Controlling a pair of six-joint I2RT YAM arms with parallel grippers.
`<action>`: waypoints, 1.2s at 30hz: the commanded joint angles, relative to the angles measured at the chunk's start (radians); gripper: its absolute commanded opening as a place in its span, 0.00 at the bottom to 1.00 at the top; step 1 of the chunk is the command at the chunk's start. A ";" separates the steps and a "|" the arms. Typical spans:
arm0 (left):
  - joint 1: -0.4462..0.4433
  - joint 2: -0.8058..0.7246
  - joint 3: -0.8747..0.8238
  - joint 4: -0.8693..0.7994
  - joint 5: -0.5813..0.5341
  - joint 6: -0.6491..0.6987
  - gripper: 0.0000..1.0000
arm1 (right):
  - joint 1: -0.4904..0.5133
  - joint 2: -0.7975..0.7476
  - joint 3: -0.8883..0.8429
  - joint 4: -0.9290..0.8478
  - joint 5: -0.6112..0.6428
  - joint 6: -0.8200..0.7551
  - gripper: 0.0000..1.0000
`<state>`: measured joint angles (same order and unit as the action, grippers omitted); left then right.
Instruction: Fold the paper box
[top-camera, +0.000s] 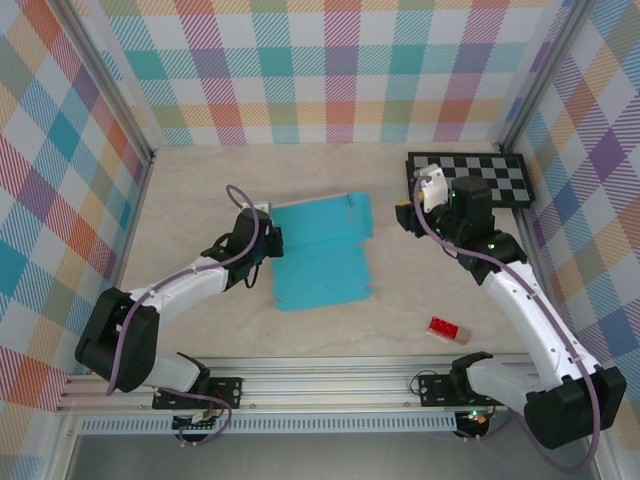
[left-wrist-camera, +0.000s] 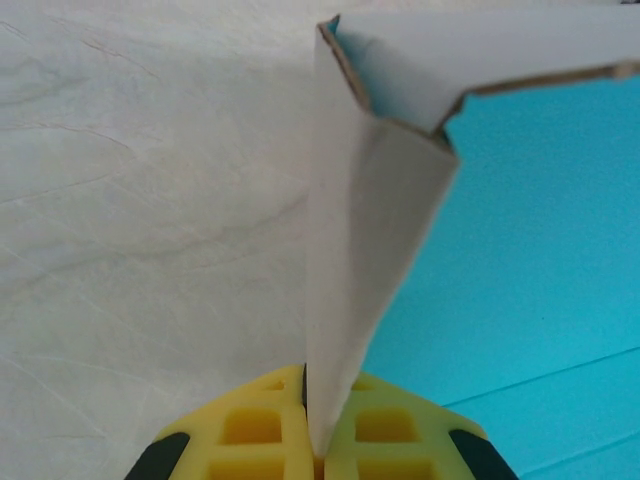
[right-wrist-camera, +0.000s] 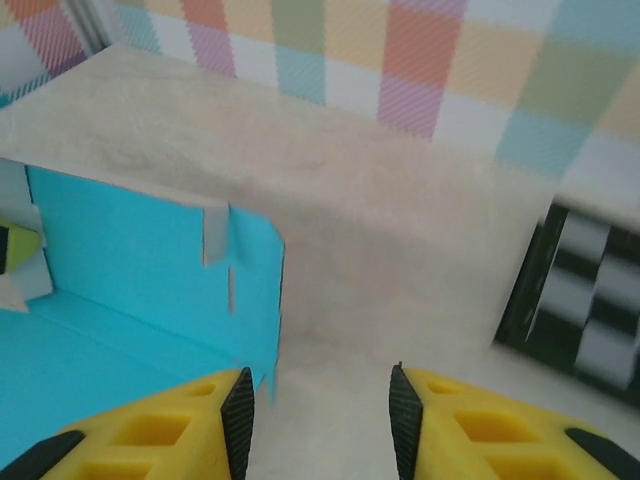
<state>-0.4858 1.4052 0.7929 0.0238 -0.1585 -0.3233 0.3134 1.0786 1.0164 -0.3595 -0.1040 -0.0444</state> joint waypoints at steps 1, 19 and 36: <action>0.011 -0.009 0.001 0.048 -0.004 -0.078 0.00 | 0.000 0.042 -0.080 -0.102 -0.036 0.420 0.45; 0.010 0.016 0.017 0.021 -0.003 -0.106 0.00 | 0.065 0.402 -0.037 0.140 -0.169 0.523 0.45; 0.010 0.028 0.014 0.027 0.013 -0.105 0.00 | 0.108 0.549 0.107 0.140 -0.162 0.487 0.41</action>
<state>-0.4854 1.4261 0.7956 0.0322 -0.1577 -0.4091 0.3988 1.6108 1.0882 -0.2253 -0.2516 0.4561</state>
